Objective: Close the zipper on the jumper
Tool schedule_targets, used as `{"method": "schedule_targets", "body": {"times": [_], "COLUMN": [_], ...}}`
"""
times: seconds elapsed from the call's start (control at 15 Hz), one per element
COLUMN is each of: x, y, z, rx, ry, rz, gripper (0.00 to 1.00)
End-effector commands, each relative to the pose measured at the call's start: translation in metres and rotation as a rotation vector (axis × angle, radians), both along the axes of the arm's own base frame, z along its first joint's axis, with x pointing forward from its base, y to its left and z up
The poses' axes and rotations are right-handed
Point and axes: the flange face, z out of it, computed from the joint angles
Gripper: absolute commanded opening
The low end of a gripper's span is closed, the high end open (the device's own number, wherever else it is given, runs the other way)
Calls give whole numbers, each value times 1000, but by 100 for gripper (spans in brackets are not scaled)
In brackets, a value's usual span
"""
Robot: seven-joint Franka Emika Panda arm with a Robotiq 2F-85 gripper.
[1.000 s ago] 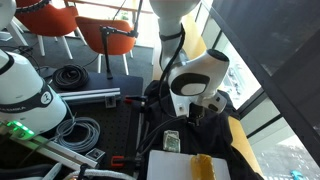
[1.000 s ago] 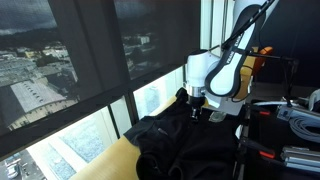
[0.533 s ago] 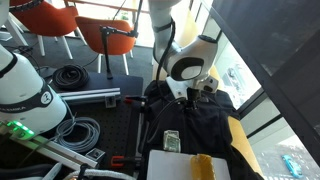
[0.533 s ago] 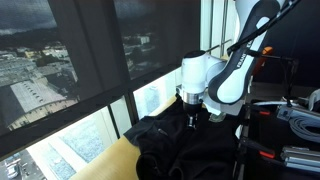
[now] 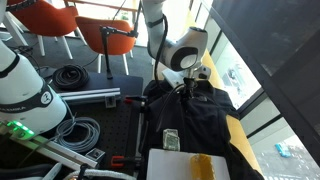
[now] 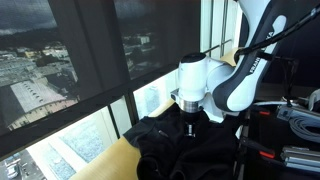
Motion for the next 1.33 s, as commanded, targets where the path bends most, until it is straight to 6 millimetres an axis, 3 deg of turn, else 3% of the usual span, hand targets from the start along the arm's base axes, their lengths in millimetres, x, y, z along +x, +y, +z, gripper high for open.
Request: {"method": "schedule_targets", "body": {"times": [0.0, 0.4, 0.67, 1.0, 1.27], "x": [1, 41, 54, 60, 63], "y": [26, 60, 91, 128, 142], "z": [12, 48, 64, 60, 46], "rx": [-21, -79, -121, -145, -167], "ry": [2, 108, 175, 198, 196], "rz": [32, -54, -69, -67, -80], "gripper": [1, 1, 1, 1, 1]}}
